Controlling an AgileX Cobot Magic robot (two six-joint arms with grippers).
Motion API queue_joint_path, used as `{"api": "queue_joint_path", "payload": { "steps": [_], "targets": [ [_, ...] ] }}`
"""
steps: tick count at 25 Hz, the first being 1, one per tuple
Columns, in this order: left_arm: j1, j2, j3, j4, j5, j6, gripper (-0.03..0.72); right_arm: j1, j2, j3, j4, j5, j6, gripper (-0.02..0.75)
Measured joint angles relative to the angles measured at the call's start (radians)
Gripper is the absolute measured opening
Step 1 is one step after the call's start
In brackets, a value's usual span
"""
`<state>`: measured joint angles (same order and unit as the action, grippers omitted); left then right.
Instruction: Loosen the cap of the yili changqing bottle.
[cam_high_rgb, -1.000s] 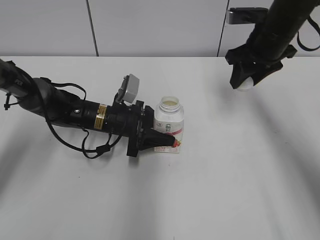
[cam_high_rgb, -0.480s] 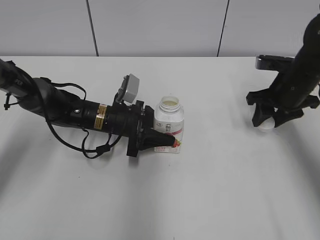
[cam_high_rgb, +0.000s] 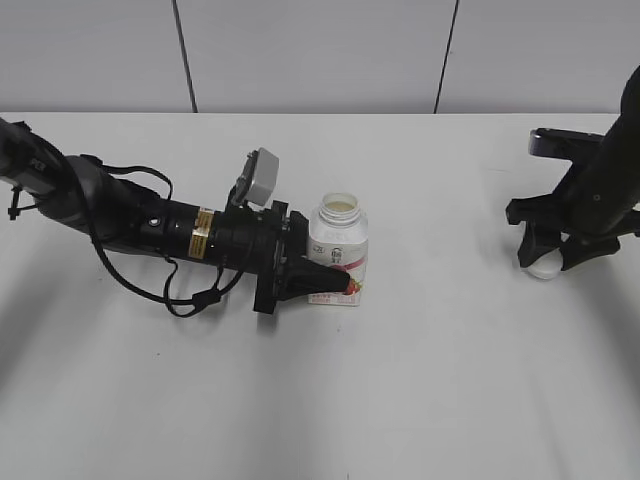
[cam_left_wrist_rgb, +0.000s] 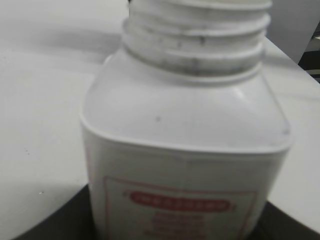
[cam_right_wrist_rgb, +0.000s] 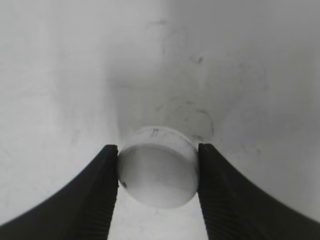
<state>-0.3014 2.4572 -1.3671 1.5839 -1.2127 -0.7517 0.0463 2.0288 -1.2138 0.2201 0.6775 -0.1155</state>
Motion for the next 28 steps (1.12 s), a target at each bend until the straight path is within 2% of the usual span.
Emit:
{"api": "queue_joint_path", "payload": {
  "steps": [10,11,14,16,23,28],
  "targets": [
    [0.0,0.0,0.0,0.0,-0.001,0.0,0.379,0.0,0.02,0.0,-0.003,0.001,0.001,0.389],
    [0.0,0.0,0.0,0.0,-0.001,0.0,0.379,0.0,0.02,0.0,-0.003,0.003,0.001,0.412],
    [0.0,0.0,0.0,0.0,-0.001,0.0,0.379,0.0,0.02,0.0,-0.003,0.008,0.001,0.548],
    [0.0,0.0,0.0,0.0,-0.001,0.0,0.379,0.0,0.02,-0.004,-0.003,0.023,0.001,0.597],
    [0.0,0.0,0.0,-0.002,-0.001,0.0,0.379,0.0,0.02,-0.126,-0.003,0.226,0.002,0.503],
    [0.0,0.0,0.001,-0.014,-0.002,0.0,0.389,0.0,0.017,-0.233,0.016,0.305,0.006,0.491]
  ]
}}
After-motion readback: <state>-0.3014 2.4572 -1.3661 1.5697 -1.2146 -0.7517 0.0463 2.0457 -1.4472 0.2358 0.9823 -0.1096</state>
